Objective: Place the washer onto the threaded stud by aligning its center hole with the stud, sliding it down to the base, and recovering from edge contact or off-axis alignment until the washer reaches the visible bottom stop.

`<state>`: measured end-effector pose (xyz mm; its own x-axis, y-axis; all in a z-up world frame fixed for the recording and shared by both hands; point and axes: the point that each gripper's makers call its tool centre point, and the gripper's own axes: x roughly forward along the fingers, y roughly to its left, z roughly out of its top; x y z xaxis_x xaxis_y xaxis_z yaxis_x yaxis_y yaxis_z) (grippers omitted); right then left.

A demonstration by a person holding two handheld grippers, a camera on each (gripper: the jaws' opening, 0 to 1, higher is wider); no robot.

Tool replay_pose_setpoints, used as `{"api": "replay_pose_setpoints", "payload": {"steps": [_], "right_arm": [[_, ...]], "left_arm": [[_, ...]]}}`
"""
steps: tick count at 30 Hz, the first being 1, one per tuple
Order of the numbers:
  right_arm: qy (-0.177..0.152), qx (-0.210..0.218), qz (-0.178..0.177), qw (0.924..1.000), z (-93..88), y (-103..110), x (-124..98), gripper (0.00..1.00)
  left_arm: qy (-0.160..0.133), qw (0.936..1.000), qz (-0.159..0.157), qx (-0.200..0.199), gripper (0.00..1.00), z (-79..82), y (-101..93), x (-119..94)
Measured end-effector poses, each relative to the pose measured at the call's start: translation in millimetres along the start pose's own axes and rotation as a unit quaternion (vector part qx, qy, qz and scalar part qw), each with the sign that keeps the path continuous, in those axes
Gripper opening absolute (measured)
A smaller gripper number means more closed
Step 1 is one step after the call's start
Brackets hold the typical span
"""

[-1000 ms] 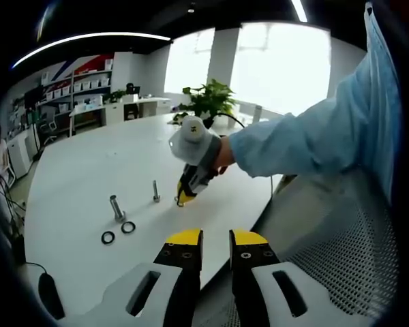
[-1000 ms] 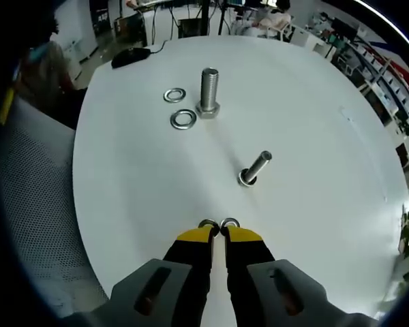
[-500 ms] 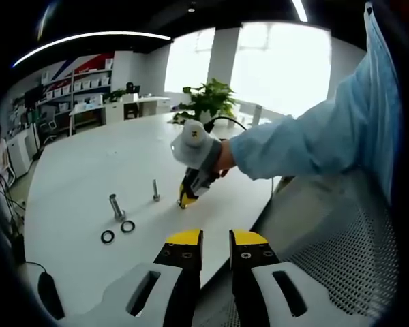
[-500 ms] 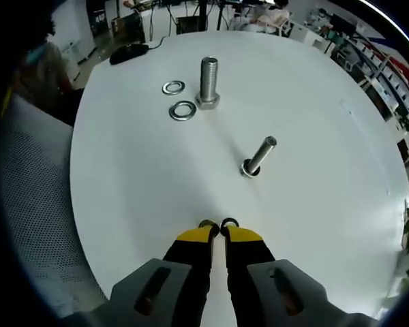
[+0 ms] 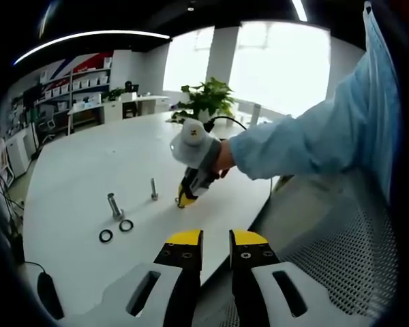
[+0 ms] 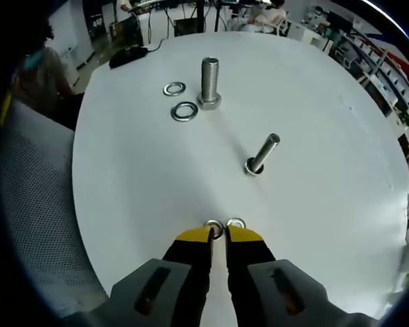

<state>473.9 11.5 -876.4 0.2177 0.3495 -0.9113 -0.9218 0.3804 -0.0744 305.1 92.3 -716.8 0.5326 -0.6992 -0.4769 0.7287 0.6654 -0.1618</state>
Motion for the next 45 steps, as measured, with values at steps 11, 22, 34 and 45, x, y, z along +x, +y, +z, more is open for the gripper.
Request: {"api": "replay_pose_setpoints", "payload": {"steps": [11,22,34,45], "right_arm": [[-0.01,0.002,-0.001,1.0,4.3,-2,1,0.1],[-0.013,-0.01,0.006,0.9998,8.4,4,5,0.07],[-0.017,0.017,0.007,0.9997,6.7,4,3,0.06],[-0.041,0.027,0.001,0.9988,18.0,0,-11,0.05]], "left_arm": [[0.001,1.0,-0.002,0.0,0.13,0.0,-0.4,1],[0.001,1.0,0.0,-0.001,0.13,-0.5,0.2,0],[0.002,1.0,0.0,-0.003,0.13,-1.3,0.5,0],[0.003,1.0,0.002,-0.004,0.13,-1.4,1.5,0]]}}
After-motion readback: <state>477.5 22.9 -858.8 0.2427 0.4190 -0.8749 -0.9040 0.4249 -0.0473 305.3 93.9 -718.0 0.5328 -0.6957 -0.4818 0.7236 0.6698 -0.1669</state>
